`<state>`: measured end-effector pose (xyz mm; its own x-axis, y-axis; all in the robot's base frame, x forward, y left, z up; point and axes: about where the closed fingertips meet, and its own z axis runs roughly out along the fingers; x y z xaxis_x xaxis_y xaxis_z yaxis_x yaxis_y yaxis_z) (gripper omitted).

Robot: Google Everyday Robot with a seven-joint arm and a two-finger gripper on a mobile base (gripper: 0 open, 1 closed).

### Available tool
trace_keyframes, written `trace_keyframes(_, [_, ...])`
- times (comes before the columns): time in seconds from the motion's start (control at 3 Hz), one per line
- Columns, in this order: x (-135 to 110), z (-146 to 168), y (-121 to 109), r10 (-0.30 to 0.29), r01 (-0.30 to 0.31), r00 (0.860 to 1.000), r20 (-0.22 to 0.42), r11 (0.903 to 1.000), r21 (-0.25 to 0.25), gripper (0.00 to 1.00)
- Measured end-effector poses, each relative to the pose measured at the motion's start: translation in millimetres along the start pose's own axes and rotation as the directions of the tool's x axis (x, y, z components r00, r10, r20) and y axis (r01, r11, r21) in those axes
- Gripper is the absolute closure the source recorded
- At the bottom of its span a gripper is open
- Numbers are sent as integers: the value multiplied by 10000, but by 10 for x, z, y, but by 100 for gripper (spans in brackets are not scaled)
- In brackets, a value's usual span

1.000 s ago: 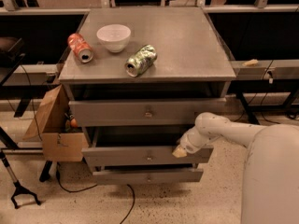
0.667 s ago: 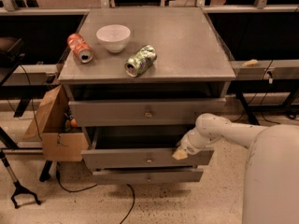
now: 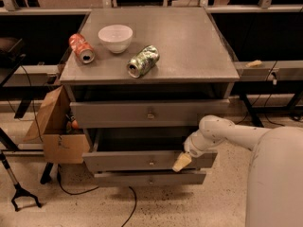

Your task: Open middle drawer

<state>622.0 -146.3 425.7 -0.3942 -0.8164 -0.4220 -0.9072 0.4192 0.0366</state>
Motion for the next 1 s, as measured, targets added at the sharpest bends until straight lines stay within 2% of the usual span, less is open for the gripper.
trace_keyframes(0.33, [-29, 43, -14, -88, 88, 9999, -68, 10000, -35, 0])
trace_keyframes(0.67, [-9, 180, 1, -284, 272, 9987, -430, 9992, -293, 0])
trace_keyframes(1.0, [193, 226, 149, -157, 91, 9928, -1191, 9984, -563, 0])
